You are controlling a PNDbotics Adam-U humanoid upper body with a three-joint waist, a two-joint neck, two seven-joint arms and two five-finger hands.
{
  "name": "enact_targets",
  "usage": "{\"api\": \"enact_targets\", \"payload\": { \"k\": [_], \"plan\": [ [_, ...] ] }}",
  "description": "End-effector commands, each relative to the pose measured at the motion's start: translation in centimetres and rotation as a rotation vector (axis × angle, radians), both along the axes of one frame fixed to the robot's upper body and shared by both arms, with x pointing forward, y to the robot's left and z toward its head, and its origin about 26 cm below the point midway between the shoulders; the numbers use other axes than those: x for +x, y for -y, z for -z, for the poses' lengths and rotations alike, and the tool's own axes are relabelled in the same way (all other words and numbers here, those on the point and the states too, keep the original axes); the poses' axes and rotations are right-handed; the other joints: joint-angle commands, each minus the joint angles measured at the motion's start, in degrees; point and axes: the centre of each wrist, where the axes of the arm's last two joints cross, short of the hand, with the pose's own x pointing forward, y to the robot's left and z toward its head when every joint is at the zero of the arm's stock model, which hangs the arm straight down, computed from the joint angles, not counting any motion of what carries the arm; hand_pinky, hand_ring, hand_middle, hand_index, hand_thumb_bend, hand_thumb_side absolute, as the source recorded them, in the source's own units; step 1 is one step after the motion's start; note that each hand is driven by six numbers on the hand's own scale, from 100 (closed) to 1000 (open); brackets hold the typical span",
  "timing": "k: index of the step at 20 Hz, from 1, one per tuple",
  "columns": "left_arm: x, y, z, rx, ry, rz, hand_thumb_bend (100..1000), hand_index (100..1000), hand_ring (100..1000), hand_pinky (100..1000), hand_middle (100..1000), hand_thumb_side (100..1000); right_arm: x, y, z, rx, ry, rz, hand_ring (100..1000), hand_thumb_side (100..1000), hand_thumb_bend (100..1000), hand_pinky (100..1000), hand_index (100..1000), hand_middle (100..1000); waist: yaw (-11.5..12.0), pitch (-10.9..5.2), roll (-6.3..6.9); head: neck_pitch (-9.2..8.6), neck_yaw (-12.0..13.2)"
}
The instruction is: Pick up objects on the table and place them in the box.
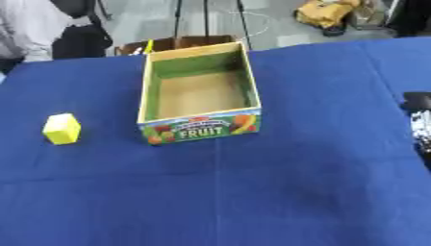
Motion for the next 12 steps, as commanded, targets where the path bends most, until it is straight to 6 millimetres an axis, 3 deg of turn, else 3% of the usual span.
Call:
{"api": "enact_targets", "payload": {
  "k": [1,7,12],
  "plan": [
    [0.2,-0.5,-1.9,0.101,-0.011,0.024,421,987,750,609,785,927,-0.1,0.1,-0.9,-0.039,0.029,-0.008,882,842,100,738,744,614,-0.1,-0.78,-0.17,0.51,1.2],
    [1.5,-1.1,-3.4,0.269,-0.198,0.158,424,964,782,655,824,908,-0.1,0.1,-0.9,-0.041,0.029,-0.014,882,842,100,738,744,614,-0.4,-0.78,-0.23,0.64,2.4],
    [3.0,-3.2,-4.9,0.397,-0.398,0.239,431,955,796,672,824,867,-0.1,0.2,-0.8,-0.042,0.029,-0.012,881,841,100,738,744,614,-0.6,-0.89,-0.34,0.24,2.2]
  ]
}}
